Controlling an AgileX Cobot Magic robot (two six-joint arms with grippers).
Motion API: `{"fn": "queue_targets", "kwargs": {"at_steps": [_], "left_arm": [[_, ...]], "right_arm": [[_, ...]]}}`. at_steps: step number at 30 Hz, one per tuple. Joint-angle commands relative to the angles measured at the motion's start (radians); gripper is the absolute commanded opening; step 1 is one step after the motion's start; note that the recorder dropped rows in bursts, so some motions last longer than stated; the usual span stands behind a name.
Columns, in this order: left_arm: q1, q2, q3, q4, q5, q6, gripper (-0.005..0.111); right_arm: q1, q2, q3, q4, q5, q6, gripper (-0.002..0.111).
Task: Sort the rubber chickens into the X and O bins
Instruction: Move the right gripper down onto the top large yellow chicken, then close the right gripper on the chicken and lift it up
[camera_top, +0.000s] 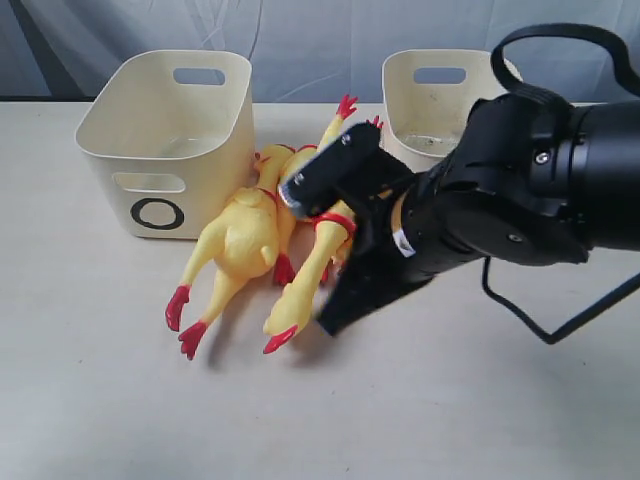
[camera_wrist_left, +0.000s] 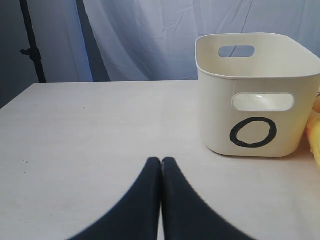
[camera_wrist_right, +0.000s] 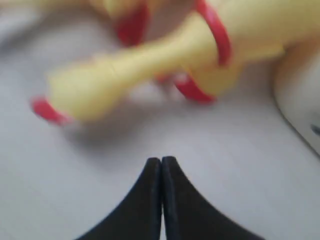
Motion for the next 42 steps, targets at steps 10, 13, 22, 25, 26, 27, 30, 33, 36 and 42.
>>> {"fn": "queue_targets", "kwargs": {"at_steps": [10, 13, 22, 25, 26, 27, 30, 33, 36, 42], "left_arm": [[-0.004, -0.005, -0.002, 0.001, -0.014, -0.006, 0.0], [-0.004, -0.005, -0.002, 0.001, -0.014, -0.006, 0.0], [-0.004, -0.005, -0.002, 0.001, -0.014, -0.006, 0.0], [-0.004, -0.005, -0.002, 0.001, -0.014, -0.006, 0.0], [-0.004, -0.005, -0.002, 0.001, -0.014, -0.006, 0.0], [-0.004, -0.005, -0.002, 0.001, -0.014, -0.006, 0.0], [-0.004, -0.005, -0.002, 0.001, -0.014, -0.006, 0.0], [-0.004, -0.005, -0.002, 0.001, -0.014, -0.006, 0.0], [-0.004, -0.005, -0.002, 0.001, -0.014, -0.006, 0.0], [-0.004, -0.005, -0.002, 0.001, -0.014, -0.006, 0.0]], "right_arm": [[-0.131, 0.166, -0.082, 0.182, -0.281, 0.276, 0.075], [-0.162, 0.217, -0.082, 0.191, -0.273, 0.361, 0.083], [-0.172, 0.336, -0.082, 0.243, -0.383, 0.429, 0.045], [-0.172, 0.379, -0.084, 0.243, -0.382, 0.429, 0.038], [-0.172, 0.39, -0.084, 0.244, -0.382, 0.429, 0.038], [-0.172, 0.401, -0.084, 0.244, -0.385, 0.429, 0.038], [-0.172, 0.414, -0.084, 0.244, -0.415, 0.429, 0.037], [-0.172, 0.415, -0.084, 0.255, -0.426, 0.429, 0.021], [-0.172, 0.415, -0.084, 0.256, -0.42, 0.429, 0.0], [-0.172, 0.415, -0.084, 0.263, -0.39, 0.426, 0.0]]}}
